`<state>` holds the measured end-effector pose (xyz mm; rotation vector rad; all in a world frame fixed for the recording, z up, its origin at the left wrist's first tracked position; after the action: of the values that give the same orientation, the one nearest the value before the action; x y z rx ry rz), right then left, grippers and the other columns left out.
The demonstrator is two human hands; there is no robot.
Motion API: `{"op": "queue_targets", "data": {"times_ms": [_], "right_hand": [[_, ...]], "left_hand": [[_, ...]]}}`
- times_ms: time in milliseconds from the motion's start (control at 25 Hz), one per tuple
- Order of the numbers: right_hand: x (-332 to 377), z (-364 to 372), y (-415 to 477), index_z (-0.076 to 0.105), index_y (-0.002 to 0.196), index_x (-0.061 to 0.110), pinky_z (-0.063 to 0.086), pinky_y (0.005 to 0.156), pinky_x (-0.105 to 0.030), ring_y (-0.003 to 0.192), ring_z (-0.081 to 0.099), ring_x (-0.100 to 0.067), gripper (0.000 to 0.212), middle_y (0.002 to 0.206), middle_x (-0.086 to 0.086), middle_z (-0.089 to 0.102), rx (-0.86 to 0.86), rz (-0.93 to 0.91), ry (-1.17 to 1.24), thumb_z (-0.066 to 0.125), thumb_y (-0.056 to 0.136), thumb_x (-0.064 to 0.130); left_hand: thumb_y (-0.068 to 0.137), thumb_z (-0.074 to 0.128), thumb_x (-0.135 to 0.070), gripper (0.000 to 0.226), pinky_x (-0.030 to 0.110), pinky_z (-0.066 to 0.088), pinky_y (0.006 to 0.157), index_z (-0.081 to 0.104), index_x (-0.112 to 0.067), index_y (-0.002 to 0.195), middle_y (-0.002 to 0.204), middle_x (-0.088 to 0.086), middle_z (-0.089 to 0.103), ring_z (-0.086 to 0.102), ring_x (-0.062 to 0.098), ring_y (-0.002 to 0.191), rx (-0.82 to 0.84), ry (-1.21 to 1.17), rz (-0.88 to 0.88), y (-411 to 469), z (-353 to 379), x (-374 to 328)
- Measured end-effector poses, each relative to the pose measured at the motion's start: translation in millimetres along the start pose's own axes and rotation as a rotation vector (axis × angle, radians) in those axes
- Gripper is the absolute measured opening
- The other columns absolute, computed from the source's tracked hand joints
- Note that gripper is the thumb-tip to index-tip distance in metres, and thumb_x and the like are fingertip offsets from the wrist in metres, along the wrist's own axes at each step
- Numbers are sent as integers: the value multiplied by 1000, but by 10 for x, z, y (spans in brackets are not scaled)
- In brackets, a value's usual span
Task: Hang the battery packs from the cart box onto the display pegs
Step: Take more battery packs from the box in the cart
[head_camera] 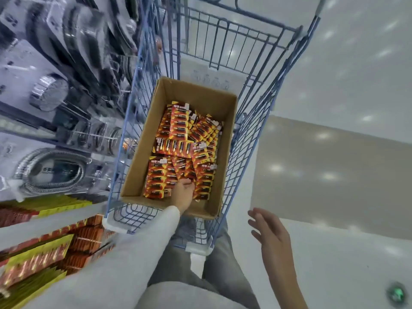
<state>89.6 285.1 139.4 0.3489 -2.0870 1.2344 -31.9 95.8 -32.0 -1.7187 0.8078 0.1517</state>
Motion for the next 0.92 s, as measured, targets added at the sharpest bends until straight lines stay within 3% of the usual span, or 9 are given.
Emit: {"op": "queue_targets", "data": {"times_ms": [160,320,480,680,800,920], "right_hand": [[4,79,272,73,104,27,53,93,-35,103,70,-12,16,106,10,75,32,41,-9,57,103,24],[-5,161,391,72,106,22,52,91,-31,102,71,-10,15,105,9,76,103,90,-2,57,102,21],[0,240,428,72,105,23,51,89,-29,99,71,-6,16,102,12,76,161,132,-21,57,102,19],[66,311,475,72,105,24,52,96,-33,101,70,-7,15,104,12,76,181,118,-88,58,101,20],[210,405,527,72,105,24,52,93,-28,102,69,-5,15,104,13,75,204,85,-99,58,102,20],[436,722,728,71,105,24,51,82,-17,98,68,1,15,103,14,74,239,30,-123,57,103,19]], "left_hand": [[105,59,-22,43,44,40,117,53,-11,146,144,7,60,54,31,135,130,132,-88,777,515,126],[100,66,-18,36,44,43,114,59,-8,134,137,13,62,57,35,130,16,166,-129,1202,822,274],[91,78,-16,44,37,47,101,55,-6,127,120,6,63,58,22,111,-92,63,-156,1173,891,312],[103,64,-19,30,39,45,107,69,-10,131,131,9,68,60,30,124,-47,2,-156,1219,873,442],[103,62,-19,18,41,50,105,74,-12,115,123,9,69,62,32,120,-67,-103,-172,1182,685,404],[104,61,-24,13,42,55,101,71,-27,99,114,-2,71,67,24,112,-111,-336,-147,839,235,202]]}}
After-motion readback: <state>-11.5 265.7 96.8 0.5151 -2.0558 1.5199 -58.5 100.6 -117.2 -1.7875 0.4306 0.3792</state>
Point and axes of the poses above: each hand's wrist, its own y-axis towards the middle knuckle, its own z-axis out of the palm, x = y × z, the point moved 2 cm from there along y, towards the middle knuckle
